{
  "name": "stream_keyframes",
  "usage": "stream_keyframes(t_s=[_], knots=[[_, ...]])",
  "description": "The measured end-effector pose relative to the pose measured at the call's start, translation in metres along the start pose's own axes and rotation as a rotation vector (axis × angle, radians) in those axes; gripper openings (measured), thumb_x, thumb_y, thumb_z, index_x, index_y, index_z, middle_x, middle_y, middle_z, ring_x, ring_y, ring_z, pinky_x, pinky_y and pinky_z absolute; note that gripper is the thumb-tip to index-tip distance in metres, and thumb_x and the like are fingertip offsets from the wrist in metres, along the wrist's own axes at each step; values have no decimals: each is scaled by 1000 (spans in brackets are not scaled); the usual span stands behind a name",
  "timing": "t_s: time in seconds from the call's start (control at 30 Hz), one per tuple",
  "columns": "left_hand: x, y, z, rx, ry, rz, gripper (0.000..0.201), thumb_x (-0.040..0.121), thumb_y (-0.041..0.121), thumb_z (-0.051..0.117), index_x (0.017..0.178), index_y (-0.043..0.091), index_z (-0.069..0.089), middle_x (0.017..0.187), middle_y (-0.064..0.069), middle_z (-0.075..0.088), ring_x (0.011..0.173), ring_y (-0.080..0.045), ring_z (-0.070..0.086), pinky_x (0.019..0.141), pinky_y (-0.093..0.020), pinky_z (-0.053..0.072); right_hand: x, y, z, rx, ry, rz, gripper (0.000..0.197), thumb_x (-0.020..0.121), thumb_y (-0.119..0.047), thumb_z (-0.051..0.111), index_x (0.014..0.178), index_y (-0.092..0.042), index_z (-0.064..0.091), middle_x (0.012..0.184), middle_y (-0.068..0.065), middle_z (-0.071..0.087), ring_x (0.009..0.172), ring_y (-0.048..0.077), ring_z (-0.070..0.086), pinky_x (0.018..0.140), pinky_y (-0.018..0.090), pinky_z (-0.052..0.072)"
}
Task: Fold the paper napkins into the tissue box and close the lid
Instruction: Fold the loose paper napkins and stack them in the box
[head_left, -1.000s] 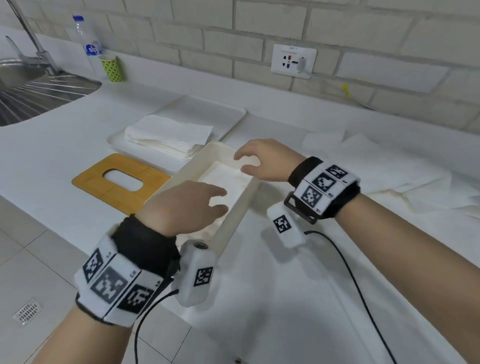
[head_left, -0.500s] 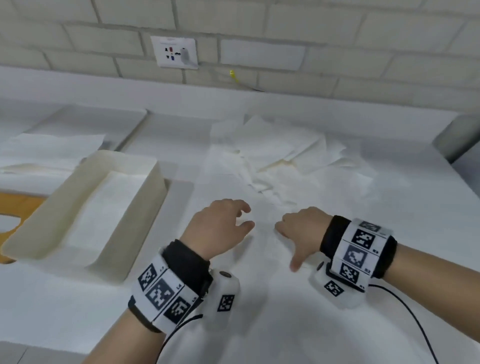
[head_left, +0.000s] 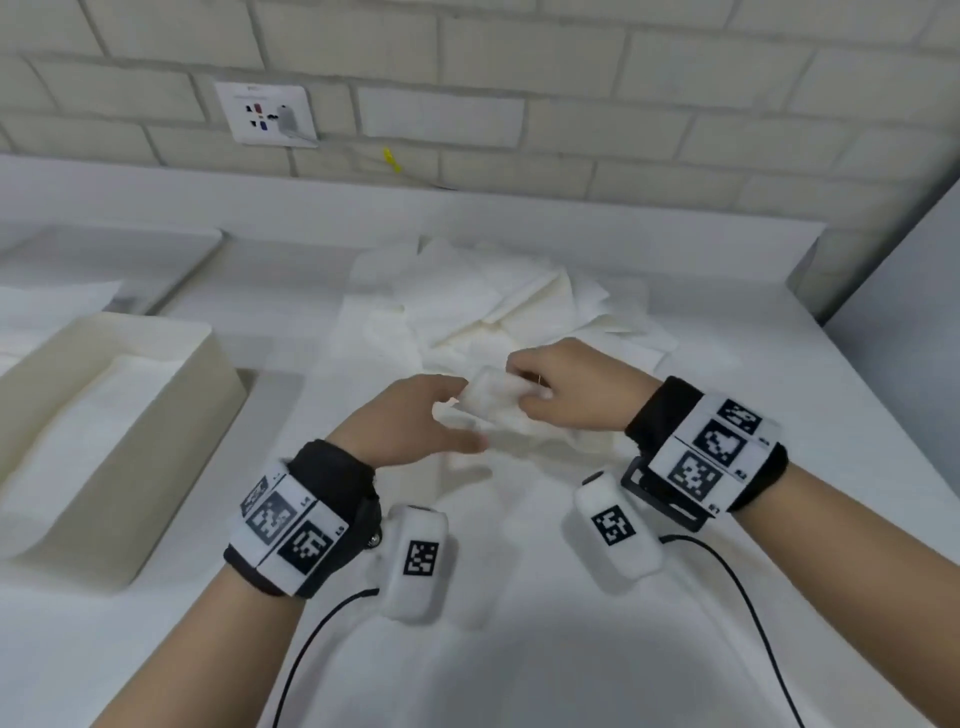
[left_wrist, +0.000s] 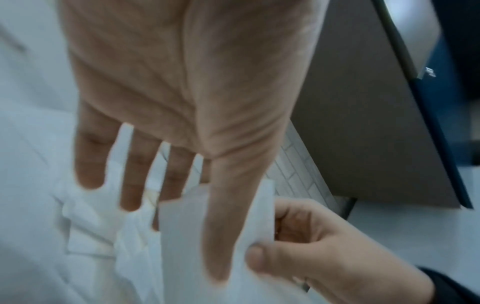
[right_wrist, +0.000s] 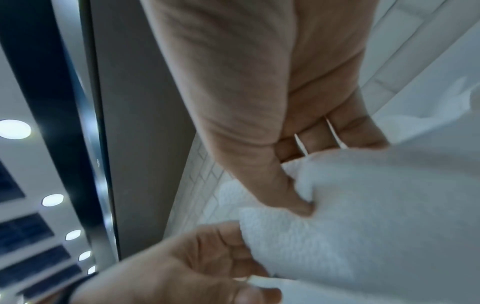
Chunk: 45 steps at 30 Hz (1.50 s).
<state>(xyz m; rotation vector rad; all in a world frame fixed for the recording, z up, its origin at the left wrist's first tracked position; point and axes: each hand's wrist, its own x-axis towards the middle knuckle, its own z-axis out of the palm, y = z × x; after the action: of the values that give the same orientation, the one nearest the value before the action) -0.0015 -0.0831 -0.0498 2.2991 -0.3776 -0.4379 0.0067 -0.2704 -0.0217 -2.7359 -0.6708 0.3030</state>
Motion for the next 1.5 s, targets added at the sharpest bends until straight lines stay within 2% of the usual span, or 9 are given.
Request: stream_keyframes(t_s=[0.13, 0.4, 0.7, 0.87, 1.07, 1.2, 1.33, 1.4, 1.5], knots=[[8, 11, -3, -243, 153, 68, 19, 86, 25, 68, 95, 8, 70, 93, -9, 71, 88, -22, 65, 87, -38, 48, -3, 9, -10, 247, 273, -55, 10, 86, -5, 51, 83, -14, 52, 75, -7, 54, 67, 3, 48, 60, 15, 35], [11, 21, 2, -657, 369, 151, 6, 91, 11, 59, 93, 8, 64, 75, -5, 67, 61, -16, 65, 57, -25, 54, -2, 20, -6, 655, 476, -31, 18, 83, -10, 66, 98, -13, 56, 86, -11, 59, 80, 5, 56, 72, 16, 42], [10, 17, 18, -714, 242, 193, 28, 83, 3, 67, 110, 10, 65, 106, -3, 73, 98, -19, 69, 87, -27, 54, 4, 12, 2, 883, 638, -9, 13, 83, -3, 65, 83, -15, 59, 79, -9, 60, 77, 6, 57, 76, 26, 46], [11, 15, 17, -598, 190, 210, 20, 79, 1, 71, 94, 14, 70, 83, 6, 74, 71, -7, 67, 61, -17, 50, 3, 9, -2, 993, 701, 8, 22, 83, -1, 64, 77, -21, 56, 78, -9, 59, 71, 1, 56, 68, 14, 46], [12, 17, 18, -847, 418, 186, 8, 80, 5, 69, 87, 9, 69, 79, 0, 73, 74, -16, 68, 67, -26, 54, 3, 11, -4, 1209, 705, 41, 22, 82, 2, 64, 92, -17, 59, 94, 3, 64, 92, 20, 61, 90, 39, 49], [14, 14, 18, -1033, 450, 216, 49, 75, 13, 75, 119, 13, 56, 103, 0, 71, 94, -18, 68, 76, -29, 55, 4, 9, 0, 1205, 721, 46, 22, 82, 1, 64, 92, -18, 59, 95, 3, 64, 95, 23, 61, 95, 45, 48], [9, 10, 29, -879, 408, 347, 79, 72, 8, 73, 132, 41, 34, 122, -5, 63, 103, -22, 66, 78, -31, 55, 4, 8, -2, 1235, 777, 78, 18, 84, -2, 63, 90, -18, 58, 95, 3, 63, 96, 22, 61, 95, 44, 48], [7, 7, 31, -849, 437, 343, 77, 74, 6, 72, 130, 47, 39, 126, -7, 61, 105, -25, 66, 84, -37, 55, 2, 10, -3, 1225, 830, 95, 15, 87, -5, 61, 91, -19, 59, 95, 0, 65, 94, 18, 62, 93, 37, 50], [9, 1, 26, -760, 532, 196, 44, 81, 6, 69, 110, 39, 66, 122, 5, 65, 115, -20, 60, 99, -43, 48, -5, 12, -3, 1278, 820, 70, 15, 90, -6, 57, 96, -19, 60, 100, -3, 66, 97, 14, 63, 93, 31, 49]])
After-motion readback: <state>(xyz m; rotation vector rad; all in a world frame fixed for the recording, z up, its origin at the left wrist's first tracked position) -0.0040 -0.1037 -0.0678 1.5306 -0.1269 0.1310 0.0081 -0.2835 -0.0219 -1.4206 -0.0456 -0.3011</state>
